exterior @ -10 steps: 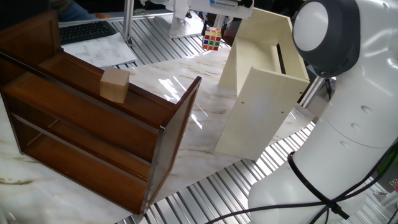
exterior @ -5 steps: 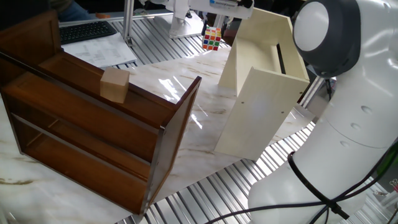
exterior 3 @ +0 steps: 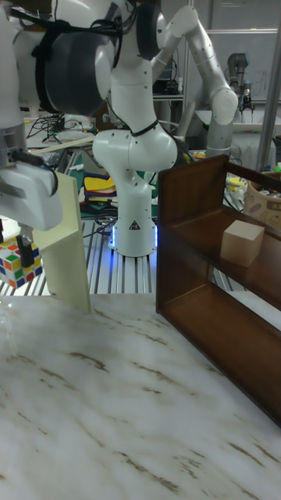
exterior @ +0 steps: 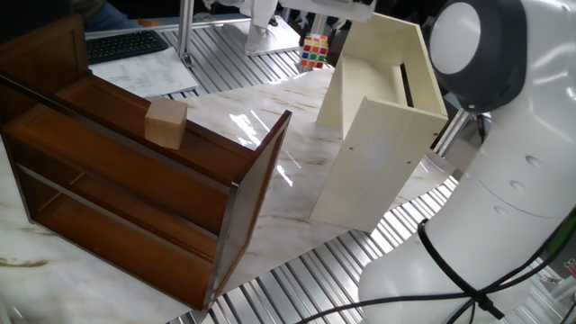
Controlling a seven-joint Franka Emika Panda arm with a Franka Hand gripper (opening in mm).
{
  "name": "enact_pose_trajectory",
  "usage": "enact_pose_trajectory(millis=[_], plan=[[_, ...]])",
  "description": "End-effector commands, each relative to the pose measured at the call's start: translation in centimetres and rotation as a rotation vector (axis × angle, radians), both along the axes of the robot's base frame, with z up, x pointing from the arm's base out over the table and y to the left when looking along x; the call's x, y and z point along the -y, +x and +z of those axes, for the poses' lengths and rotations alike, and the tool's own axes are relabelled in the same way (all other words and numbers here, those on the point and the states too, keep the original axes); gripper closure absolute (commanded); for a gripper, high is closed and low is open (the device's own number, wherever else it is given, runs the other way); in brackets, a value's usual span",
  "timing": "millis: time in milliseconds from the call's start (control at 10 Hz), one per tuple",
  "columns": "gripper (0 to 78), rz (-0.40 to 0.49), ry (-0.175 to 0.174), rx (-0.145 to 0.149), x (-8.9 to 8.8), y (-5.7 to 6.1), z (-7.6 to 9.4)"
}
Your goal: Put the object on the shelf
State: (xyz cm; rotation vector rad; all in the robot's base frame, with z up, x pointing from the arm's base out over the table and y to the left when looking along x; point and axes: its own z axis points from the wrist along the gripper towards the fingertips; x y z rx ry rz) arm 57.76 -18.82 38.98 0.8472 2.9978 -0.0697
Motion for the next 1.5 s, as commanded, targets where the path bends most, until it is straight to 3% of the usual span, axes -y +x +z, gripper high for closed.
enact_pose_trajectory(millis=[100,500,700,1000,1500], plan=[[76.1,0.032,0.004,0.005,2.9,-3.5,1.9],[76.1,0.059,0.002,0.011,4.7,-6.3,2.1],[76.1,0.077,0.005,0.026,5.6,-7.8,1.3],[76.1,0.094,0.005,0.044,6.6,-8.8,0.2],[76.1,0.119,0.017,0.050,7.8,-9.4,-0.8]])
